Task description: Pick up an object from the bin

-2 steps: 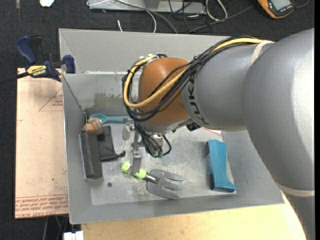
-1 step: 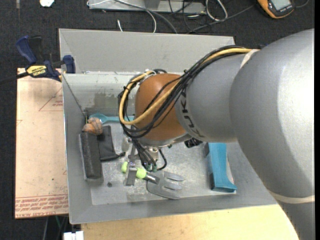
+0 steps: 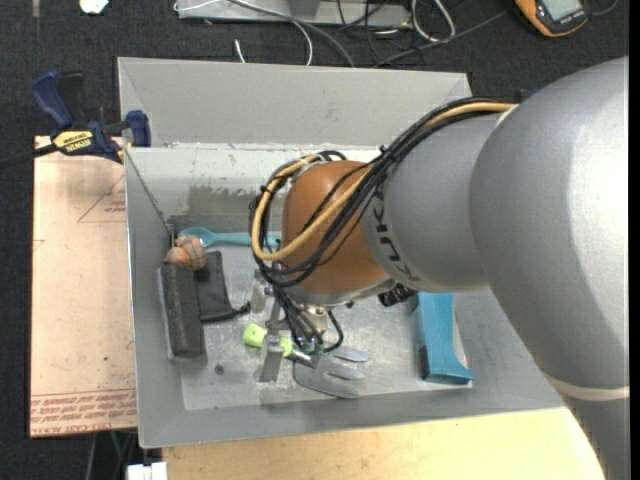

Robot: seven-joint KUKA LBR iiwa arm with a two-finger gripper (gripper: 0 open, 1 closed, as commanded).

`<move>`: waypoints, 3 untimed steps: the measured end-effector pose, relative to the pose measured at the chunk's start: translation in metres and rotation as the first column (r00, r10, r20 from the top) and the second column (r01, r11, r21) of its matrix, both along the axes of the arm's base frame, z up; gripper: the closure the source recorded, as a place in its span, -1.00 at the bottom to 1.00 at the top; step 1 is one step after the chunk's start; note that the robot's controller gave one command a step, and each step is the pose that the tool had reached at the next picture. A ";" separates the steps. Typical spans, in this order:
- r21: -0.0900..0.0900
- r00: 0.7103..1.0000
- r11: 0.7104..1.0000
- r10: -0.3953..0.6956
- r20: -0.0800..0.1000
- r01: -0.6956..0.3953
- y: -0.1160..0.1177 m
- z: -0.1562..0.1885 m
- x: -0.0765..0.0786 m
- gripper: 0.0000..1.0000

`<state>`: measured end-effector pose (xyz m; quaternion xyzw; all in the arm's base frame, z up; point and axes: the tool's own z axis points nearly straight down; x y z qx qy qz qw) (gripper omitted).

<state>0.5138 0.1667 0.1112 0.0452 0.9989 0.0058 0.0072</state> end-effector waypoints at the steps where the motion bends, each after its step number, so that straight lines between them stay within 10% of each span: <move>1: -0.005 1.000 1.000 0.022 -0.002 -0.022 -0.022 -0.007 0.004 -1.00; 2: -0.006 0.970 0.970 0.244 0.001 -0.244 -0.010 -0.023 -0.006 -1.00; 3: -0.004 0.996 0.996 0.088 0.000 -0.088 -0.024 -0.034 -0.004 -1.00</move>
Offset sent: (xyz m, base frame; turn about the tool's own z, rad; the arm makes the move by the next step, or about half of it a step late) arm -0.0200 0.0011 -0.0412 -0.0389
